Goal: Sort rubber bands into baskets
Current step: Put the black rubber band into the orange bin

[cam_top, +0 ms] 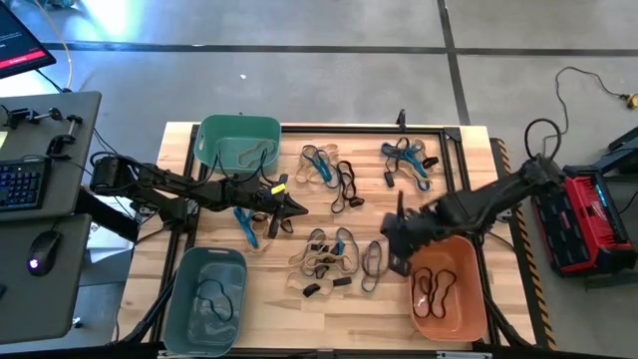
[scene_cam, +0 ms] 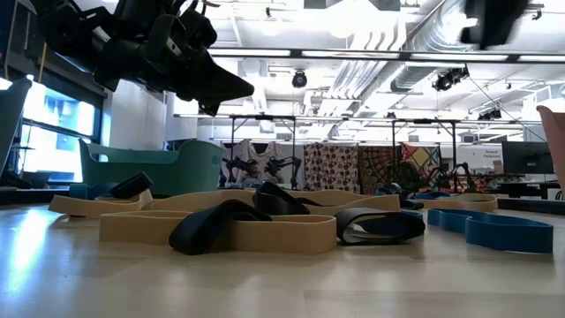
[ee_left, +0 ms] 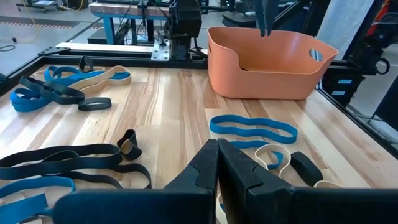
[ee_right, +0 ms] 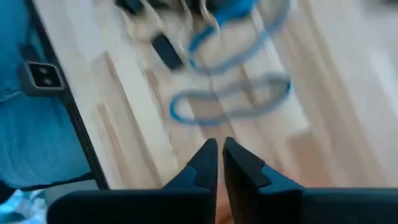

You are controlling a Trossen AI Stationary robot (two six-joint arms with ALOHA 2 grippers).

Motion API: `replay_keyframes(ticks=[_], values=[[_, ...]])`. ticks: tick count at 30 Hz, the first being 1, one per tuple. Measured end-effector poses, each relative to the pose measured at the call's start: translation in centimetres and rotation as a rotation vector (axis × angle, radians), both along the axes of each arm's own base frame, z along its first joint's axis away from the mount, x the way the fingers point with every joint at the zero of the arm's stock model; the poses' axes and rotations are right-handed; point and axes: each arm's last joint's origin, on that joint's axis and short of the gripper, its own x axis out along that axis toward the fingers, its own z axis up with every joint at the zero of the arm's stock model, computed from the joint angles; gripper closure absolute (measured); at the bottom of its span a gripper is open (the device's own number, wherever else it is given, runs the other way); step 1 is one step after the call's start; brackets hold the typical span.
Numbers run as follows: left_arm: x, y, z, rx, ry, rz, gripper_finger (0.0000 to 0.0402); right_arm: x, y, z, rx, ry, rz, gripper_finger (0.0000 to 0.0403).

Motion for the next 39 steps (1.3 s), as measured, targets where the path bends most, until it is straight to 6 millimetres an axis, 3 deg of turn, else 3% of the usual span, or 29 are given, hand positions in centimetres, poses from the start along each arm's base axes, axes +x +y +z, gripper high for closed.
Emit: replay_keyframes(ticks=[4,8,17,22,29,33,39], values=[[0.0,0.0,0.0,0.000,0.000,0.000,0.0402,1.6,-2.5,0.4,-0.059,-0.113,0.090,0.0399],[0.0,0.0,0.0,-0.003,0.001,0.001,0.0401,2.5,-5.0,0.0,-0.119,-0.108,0.117,0.0402],[0.0,0.0,0.0,-0.007,-0.001,0.013,0.0401,6.4,-8.3,-4.3,-0.192,-0.016,0.224,0.0400],[0.0,0.2,-0.2,0.003,0.027,0.056,0.0402,9.0,-10.1,-6.8,-0.216,-0.057,0.246,0.0400],[-0.3,0.1,-0.9,0.028,0.101,0.042,0.0402,12.8,-11.1,-9.4,-0.157,-0.261,0.318,0.0400],[-0.8,-0.1,-1.7,0.067,0.198,-0.038,0.0402,13.3,-11.6,-10.6,-0.173,-0.242,0.307,0.0400],[-1.7,-0.6,-3.2,0.096,0.365,-0.115,0.0398,13.3,-11.6,-10.7,-0.193,-0.229,0.297,0.0400]])
